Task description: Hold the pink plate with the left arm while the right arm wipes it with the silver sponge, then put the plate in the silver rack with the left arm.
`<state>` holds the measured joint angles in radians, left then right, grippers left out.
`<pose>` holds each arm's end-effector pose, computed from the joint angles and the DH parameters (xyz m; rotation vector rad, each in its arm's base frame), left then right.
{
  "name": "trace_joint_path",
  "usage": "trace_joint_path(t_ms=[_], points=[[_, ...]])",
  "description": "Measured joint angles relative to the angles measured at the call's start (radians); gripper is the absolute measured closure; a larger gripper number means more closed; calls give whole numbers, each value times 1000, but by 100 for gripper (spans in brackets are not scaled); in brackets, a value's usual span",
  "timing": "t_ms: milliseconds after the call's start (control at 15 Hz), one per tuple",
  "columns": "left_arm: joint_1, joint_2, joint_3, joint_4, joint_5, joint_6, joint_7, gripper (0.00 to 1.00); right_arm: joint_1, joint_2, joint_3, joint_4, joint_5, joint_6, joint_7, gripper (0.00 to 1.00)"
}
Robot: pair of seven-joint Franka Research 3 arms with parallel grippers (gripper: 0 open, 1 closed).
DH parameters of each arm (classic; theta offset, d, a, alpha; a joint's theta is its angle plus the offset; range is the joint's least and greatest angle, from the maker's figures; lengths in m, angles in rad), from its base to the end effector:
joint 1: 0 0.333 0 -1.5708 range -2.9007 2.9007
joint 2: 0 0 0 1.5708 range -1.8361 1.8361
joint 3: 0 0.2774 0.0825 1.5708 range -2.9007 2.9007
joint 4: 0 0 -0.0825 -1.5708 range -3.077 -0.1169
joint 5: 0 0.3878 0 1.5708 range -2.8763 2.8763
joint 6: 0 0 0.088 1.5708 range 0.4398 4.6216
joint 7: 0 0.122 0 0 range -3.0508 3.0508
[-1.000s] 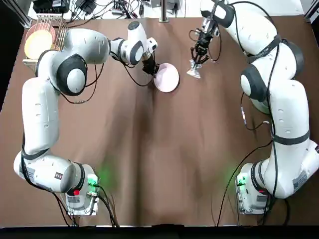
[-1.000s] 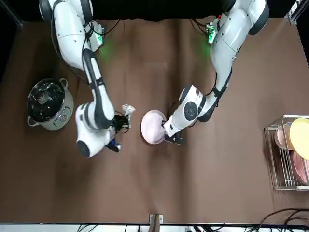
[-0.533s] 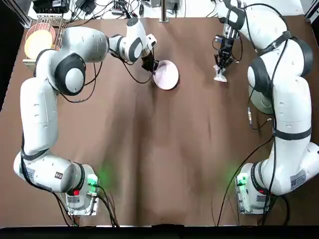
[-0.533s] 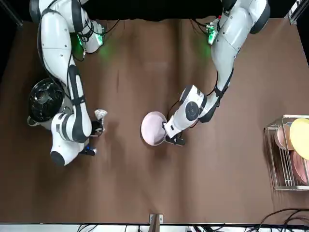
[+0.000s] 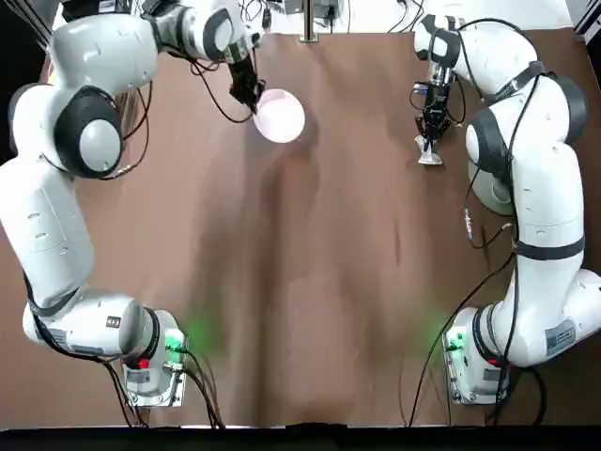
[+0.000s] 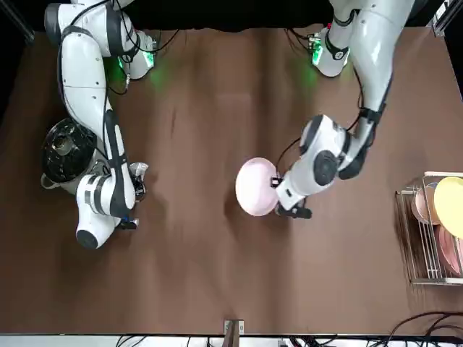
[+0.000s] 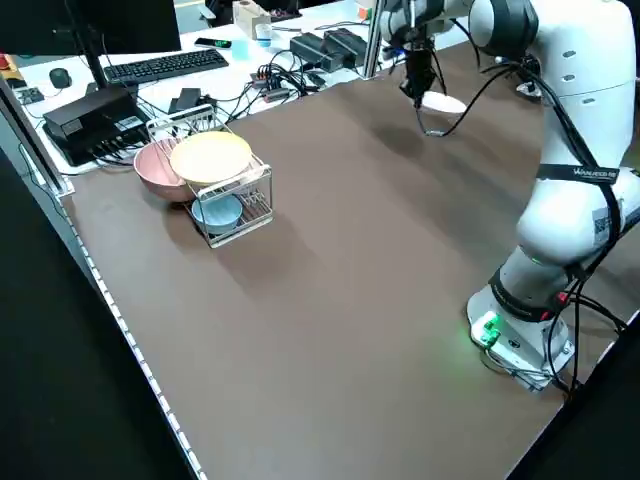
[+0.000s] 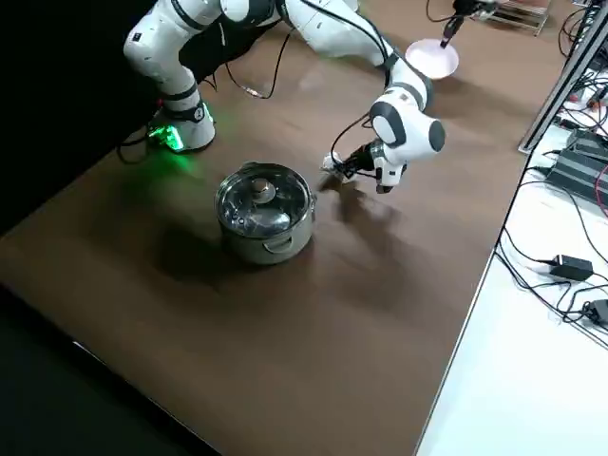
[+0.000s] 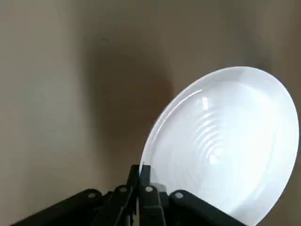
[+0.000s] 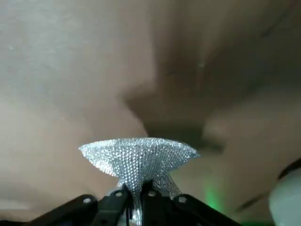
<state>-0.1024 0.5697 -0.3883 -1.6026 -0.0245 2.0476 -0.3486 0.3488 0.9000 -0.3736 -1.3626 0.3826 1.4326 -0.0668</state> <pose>0.5924 -0.2926 0.2633 2.9536 -0.1221 -0.2536 0.5998 0.0579 0.1320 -2.8373 0.0655 1.1315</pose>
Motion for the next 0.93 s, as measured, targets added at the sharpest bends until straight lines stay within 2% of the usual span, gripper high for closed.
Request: trace_joint_path(t_ms=[67,333,600,800,933], points=[[55,-24,0,10,0,-42,23,97,-21,3,0,-1,-4,5,-5,91],[176,-80,1,82,0,-178,85,97,-37,15,1,-4,-5,16,-13,86],[327,-127,2,127,0,-251,179,97,-32,10,3,23,-5,18,-16,52],[449,-135,4,137,2,-269,270,97,-30,-18,2,77,-5,8,-16,25],[517,-135,8,145,7,-269,315,97,-30,-41,-3,125,-5,-37,-16,7]])
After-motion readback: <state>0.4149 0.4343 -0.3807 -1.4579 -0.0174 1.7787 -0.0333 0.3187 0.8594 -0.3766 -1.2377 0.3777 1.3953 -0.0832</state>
